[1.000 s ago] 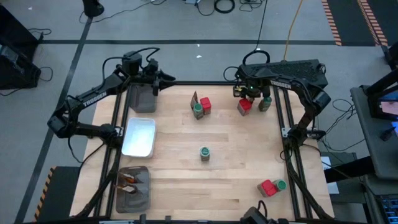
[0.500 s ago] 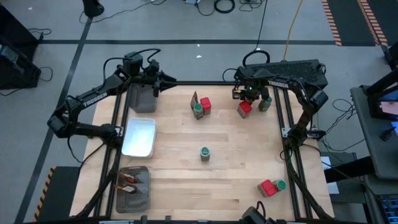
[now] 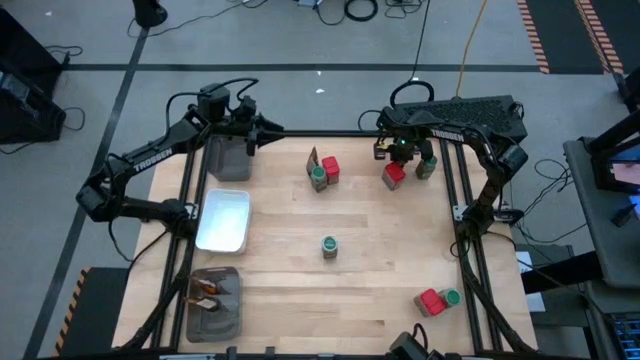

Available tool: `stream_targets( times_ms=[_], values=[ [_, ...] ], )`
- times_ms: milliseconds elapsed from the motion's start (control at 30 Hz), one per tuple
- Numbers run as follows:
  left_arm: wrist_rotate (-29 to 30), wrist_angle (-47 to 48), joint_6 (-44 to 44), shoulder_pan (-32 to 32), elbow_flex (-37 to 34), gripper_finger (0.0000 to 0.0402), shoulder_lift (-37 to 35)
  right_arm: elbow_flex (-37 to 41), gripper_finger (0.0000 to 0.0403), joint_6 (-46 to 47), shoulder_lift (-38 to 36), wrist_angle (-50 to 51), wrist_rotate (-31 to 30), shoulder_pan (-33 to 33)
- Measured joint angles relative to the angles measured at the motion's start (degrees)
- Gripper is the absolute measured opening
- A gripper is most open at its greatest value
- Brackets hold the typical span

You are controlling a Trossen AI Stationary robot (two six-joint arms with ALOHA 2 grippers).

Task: Sort spices by type
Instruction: Put the orange seasoning bag into the bottom black bin

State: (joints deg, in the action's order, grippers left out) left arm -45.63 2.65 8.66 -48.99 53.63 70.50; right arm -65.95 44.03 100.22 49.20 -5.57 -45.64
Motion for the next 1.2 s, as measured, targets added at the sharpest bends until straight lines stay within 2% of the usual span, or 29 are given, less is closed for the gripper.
stream_targets(
  times_ms=[767, 1033, 1200],
  values=[
    [0.0, 0.6, 0.9, 0.0, 0.0, 0.0185, 0.0, -0.3, 0.0012, -0.6, -0.1, 1.1, -0.1, 0.0],
    [0.0, -4.8, 3.7, 0.0, 0.0, 0.0185, 0.0, -5.6, 0.0009, -1.9, -0.6, 1.0, -0.4, -0.5],
    [-0.9, -4.7, 5.1, 0.0, 0.0, 0.0185, 0.0, -10.0, 0.0008, -2.4, -0.6, 1.8, 0.0, -0.5]
  ],
)
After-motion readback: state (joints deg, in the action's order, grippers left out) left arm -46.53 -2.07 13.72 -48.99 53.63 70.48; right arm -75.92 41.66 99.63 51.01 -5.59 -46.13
